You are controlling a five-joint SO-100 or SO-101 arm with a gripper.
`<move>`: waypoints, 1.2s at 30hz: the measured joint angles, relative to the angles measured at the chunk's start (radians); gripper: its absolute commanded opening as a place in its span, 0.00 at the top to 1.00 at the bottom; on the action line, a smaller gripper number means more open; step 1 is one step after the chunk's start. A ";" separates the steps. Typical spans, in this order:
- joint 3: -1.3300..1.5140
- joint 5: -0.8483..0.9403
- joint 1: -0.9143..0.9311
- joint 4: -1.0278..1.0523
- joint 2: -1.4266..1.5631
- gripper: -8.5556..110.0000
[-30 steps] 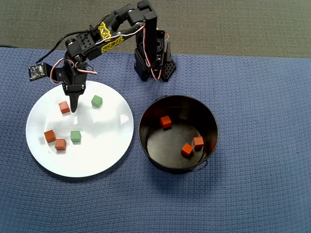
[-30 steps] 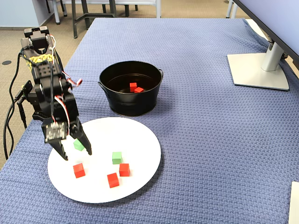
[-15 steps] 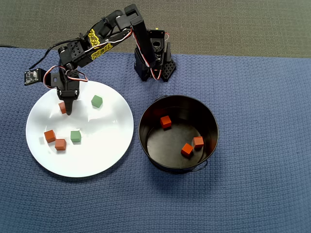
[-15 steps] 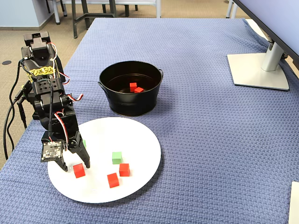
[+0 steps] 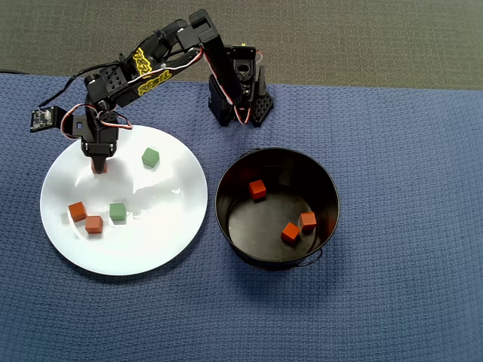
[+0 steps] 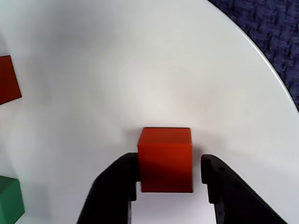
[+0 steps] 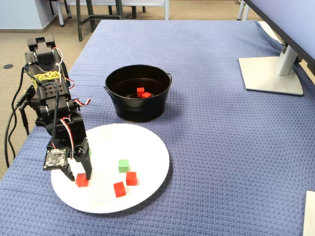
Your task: Pick up the red cubes from the white plate and place them in the black recipient
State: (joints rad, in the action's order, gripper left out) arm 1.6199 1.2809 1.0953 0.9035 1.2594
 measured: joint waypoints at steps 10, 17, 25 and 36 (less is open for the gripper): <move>0.000 -0.114 -0.055 0.052 0.107 0.93; 0.011 -0.314 -0.244 0.218 0.428 0.93; 0.006 -0.666 -0.624 0.368 0.687 0.93; 0.018 -0.836 -1.123 0.495 0.753 0.59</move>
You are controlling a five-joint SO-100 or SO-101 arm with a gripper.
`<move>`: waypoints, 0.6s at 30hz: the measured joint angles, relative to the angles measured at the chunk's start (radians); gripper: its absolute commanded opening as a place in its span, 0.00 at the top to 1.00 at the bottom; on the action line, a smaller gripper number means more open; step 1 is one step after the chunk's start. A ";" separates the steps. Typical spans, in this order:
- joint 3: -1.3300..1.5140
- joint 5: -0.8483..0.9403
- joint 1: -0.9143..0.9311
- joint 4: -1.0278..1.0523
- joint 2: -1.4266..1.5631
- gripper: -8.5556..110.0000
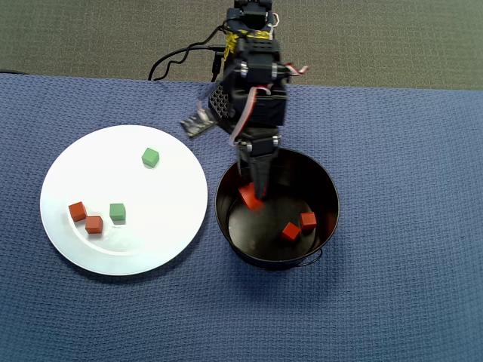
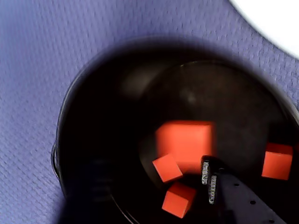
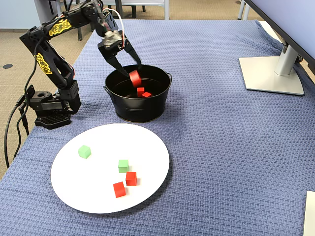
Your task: Pick up the red cubes from the white plate and place them in the black recipient
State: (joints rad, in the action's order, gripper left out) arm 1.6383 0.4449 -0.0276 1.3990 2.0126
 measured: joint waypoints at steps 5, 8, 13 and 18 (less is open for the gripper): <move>-0.015 0.071 0.195 -0.009 0.000 0.62; -0.014 0.153 0.347 -0.055 0.000 0.63; 0.035 0.265 0.572 -0.183 -0.072 0.65; 0.037 0.301 0.690 -0.265 -0.215 0.66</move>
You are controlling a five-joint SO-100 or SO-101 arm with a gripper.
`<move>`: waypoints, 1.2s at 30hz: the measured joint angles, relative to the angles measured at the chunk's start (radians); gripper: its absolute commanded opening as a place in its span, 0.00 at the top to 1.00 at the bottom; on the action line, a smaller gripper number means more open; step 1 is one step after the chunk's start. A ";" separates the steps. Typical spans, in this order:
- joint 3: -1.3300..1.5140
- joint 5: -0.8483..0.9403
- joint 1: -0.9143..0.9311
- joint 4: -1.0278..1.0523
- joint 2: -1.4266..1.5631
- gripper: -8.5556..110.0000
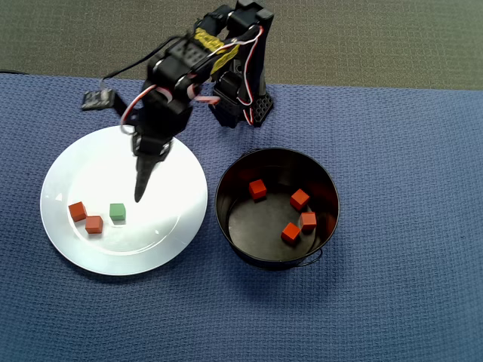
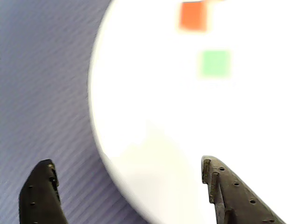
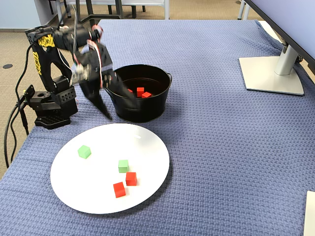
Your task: Pick up the red cubes from the white plate and place them in the black recipient
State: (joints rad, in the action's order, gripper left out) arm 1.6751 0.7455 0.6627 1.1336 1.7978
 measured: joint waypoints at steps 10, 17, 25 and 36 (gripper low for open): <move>-0.276 0.003 0.055 0.035 -0.436 0.67; -0.500 0.003 0.086 0.087 -0.653 0.68; -0.701 0.101 0.087 0.187 -0.805 0.69; -0.836 0.298 0.115 0.196 -0.925 0.70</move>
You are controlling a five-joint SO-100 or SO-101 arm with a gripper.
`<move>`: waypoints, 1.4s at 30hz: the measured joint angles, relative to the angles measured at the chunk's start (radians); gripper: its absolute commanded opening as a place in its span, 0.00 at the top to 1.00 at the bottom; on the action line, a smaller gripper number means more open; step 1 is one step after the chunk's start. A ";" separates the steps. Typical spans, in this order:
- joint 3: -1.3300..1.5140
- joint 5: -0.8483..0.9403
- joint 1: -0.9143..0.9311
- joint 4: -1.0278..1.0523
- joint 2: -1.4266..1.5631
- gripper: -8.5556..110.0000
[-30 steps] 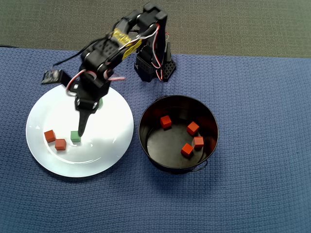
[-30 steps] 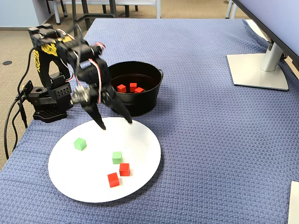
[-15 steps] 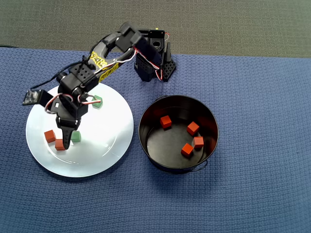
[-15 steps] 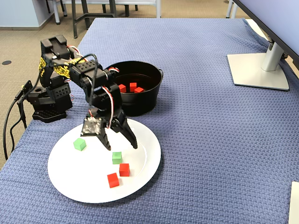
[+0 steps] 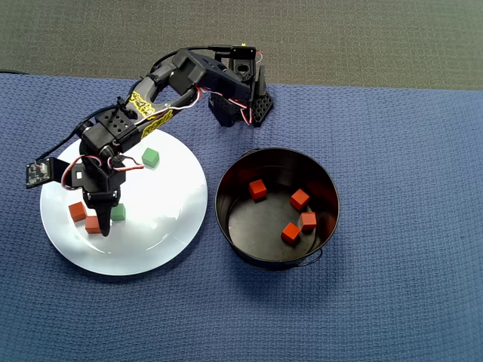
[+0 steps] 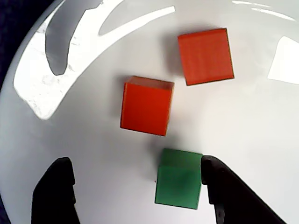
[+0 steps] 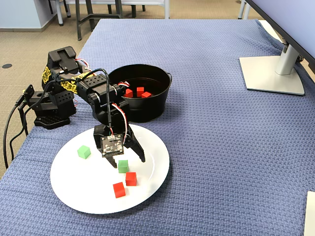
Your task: Pick up the red cubes from the white plate and place them in the black recipient
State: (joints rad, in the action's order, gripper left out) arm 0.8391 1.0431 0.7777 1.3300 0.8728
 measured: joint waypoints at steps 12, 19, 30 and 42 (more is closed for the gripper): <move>-0.156 -0.057 0.002 0.012 -0.130 0.73; -0.233 -0.091 0.002 0.017 -0.202 0.76; -0.345 -0.123 0.020 0.060 -0.282 0.79; -0.402 -0.195 0.043 0.092 -0.304 0.93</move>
State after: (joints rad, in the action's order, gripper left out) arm 0.4372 0.8483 0.8207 1.4220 0.5691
